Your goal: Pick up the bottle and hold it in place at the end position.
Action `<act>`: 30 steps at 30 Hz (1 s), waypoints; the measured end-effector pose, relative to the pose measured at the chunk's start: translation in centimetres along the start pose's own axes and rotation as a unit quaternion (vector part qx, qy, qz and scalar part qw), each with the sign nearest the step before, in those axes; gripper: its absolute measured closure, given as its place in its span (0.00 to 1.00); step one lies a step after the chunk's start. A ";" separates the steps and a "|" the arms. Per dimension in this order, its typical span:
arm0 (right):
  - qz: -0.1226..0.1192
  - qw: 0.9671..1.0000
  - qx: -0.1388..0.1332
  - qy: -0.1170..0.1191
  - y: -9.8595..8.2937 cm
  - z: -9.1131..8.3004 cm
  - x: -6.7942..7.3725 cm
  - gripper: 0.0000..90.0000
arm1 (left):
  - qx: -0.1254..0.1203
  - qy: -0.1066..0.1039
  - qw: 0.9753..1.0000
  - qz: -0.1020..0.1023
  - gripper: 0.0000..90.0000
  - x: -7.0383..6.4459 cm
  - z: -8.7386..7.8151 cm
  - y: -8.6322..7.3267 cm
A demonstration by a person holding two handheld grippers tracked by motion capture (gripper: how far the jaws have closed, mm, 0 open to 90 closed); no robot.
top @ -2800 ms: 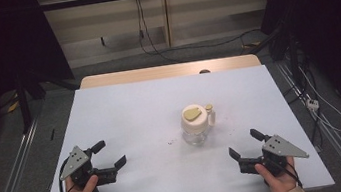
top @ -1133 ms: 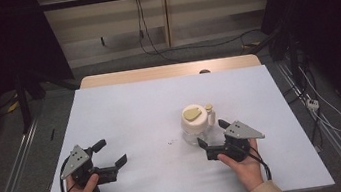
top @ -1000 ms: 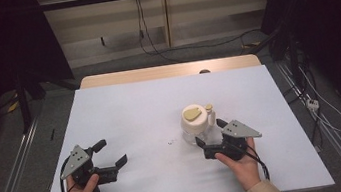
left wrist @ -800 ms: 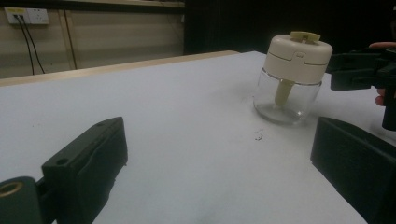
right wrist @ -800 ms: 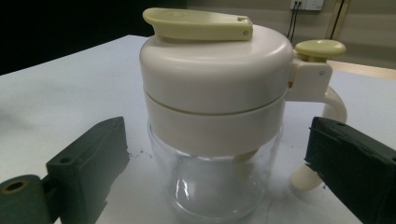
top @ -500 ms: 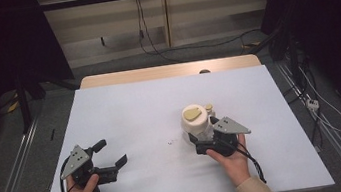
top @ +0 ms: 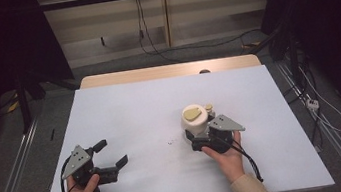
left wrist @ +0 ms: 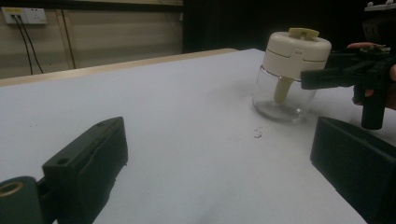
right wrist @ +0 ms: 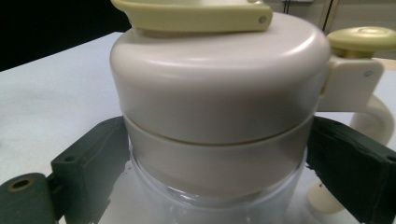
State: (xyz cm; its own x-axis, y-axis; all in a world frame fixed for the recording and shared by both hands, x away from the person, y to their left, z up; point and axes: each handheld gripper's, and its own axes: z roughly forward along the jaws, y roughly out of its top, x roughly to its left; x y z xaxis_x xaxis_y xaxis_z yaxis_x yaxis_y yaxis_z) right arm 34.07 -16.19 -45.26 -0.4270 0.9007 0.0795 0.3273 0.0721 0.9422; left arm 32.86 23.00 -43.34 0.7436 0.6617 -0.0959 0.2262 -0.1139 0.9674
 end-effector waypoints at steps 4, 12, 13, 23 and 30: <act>0.002 1.000 0.003 -0.003 -0.1 0.4 0.1 0.06 | 0.001 0.000 1.000 0.000 0.04 0.0 0.0 0.0; 0.005 1.000 0.002 -0.010 -0.1 1.1 0.2 0.04 | 0.001 -0.003 1.000 -0.004 0.04 0.0 0.0 -0.1; 0.006 1.000 0.000 -0.011 -0.2 1.2 0.3 0.04 | 0.001 -0.002 1.000 -0.004 0.04 0.0 0.1 -0.1; 0.029 0.999 -0.009 -0.020 0.1 2.0 0.5 0.02 | 0.003 -0.003 1.000 -0.003 0.04 0.1 0.0 -0.1; 0.034 0.999 -0.016 -0.022 0.2 2.5 0.4 0.05 | 0.005 -0.005 1.000 -0.002 0.05 0.1 0.1 -0.2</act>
State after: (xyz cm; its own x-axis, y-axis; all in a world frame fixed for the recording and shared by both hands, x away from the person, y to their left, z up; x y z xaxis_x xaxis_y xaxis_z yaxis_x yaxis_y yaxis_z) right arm 36.06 -14.72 -45.89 -0.3675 0.9210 0.1291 0.3269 -0.0020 0.9450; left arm 32.95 23.08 -43.54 0.7487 0.6550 -0.1015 0.2353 -0.1195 0.9646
